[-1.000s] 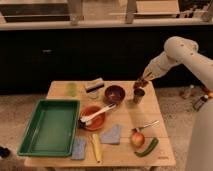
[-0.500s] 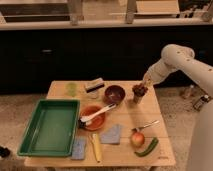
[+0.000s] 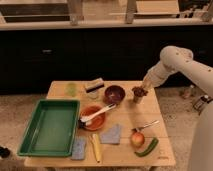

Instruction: Place grapes in table surface

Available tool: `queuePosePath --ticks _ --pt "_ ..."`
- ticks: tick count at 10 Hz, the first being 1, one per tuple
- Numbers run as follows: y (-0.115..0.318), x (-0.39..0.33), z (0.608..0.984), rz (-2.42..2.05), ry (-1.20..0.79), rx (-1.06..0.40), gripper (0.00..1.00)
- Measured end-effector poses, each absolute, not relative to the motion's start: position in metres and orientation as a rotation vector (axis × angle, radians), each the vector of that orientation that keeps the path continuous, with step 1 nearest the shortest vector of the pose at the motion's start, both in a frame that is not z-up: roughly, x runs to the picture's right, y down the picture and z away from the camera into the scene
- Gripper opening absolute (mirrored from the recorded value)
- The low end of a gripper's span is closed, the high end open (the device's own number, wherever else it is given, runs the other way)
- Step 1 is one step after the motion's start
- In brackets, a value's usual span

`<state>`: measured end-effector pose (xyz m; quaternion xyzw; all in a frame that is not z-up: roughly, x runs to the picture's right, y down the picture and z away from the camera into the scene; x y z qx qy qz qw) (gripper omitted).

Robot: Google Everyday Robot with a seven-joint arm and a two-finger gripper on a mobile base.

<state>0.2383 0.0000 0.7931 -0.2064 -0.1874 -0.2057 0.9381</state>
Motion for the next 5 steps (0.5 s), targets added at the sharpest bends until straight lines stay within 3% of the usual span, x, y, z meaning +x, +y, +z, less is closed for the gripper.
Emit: queuePosePath --ticks 5 --pt "0.026 0.233 0.787 -0.425 -0.395 -0.471 0.0"
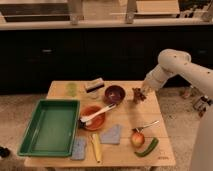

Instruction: Place grapes in table surface

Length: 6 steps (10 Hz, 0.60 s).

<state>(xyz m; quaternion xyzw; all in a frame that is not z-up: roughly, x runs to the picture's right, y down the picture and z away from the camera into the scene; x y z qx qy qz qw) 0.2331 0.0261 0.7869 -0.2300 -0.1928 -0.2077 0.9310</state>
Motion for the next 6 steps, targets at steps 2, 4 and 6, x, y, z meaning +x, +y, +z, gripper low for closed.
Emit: queuePosePath --ticks 2,4,6 --pt "0.032 0.233 0.782 -0.434 -0.401 -0.492 0.0" --pt "0.039 0.224 0.777 -0.439 -0.415 -0.51 0.0" --pt "0.048 0.227 0.773 -0.438 -0.417 -0.524 0.0"
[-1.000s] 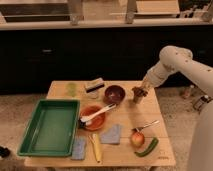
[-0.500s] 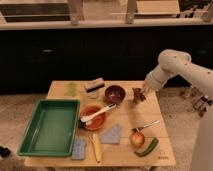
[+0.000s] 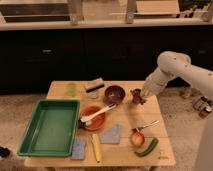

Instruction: Place grapes in table surface

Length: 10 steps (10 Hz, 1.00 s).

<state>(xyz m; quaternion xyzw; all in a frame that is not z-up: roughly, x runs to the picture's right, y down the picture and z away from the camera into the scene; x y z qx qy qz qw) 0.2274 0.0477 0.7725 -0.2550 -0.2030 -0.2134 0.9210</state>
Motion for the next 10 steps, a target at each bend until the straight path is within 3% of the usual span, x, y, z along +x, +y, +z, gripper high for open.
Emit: queuePosePath --ticks 10 --pt "0.077 0.208 0.772 -0.451 -0.455 -0.605 0.0"
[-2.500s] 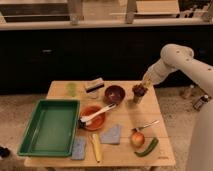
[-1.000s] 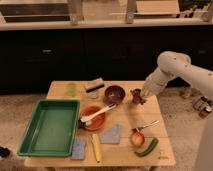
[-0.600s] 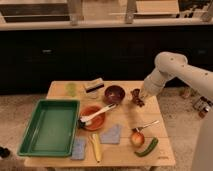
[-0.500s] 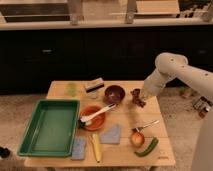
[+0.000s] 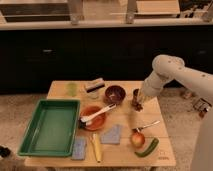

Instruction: Place grapes in table surface

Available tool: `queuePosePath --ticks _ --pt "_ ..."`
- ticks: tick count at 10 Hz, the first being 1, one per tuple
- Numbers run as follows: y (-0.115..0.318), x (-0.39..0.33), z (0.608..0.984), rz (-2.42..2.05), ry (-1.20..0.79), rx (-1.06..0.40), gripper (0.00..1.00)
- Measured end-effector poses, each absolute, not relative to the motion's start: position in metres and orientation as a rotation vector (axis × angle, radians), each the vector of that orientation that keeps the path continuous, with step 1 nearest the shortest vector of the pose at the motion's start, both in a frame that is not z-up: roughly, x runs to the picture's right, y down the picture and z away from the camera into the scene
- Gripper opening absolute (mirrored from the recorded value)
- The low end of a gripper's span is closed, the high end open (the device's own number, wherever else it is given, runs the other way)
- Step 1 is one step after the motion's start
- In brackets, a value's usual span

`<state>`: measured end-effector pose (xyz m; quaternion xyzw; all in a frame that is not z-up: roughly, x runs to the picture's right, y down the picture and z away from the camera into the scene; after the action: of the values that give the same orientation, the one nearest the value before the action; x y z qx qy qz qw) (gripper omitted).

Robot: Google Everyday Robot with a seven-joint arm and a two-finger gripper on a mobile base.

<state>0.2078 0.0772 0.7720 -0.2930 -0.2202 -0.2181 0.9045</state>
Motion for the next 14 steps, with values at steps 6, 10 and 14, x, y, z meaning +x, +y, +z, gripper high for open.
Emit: queuePosePath --ticks 6,10,14 --pt "0.094 0.201 0.77 -0.445 -0.471 -0.649 0.0" --pt "0.101 0.202 0.77 -0.426 -0.472 -0.664 0.19" --pt "0.117 0.2 0.775 -0.421 -0.48 -0.697 0.11"
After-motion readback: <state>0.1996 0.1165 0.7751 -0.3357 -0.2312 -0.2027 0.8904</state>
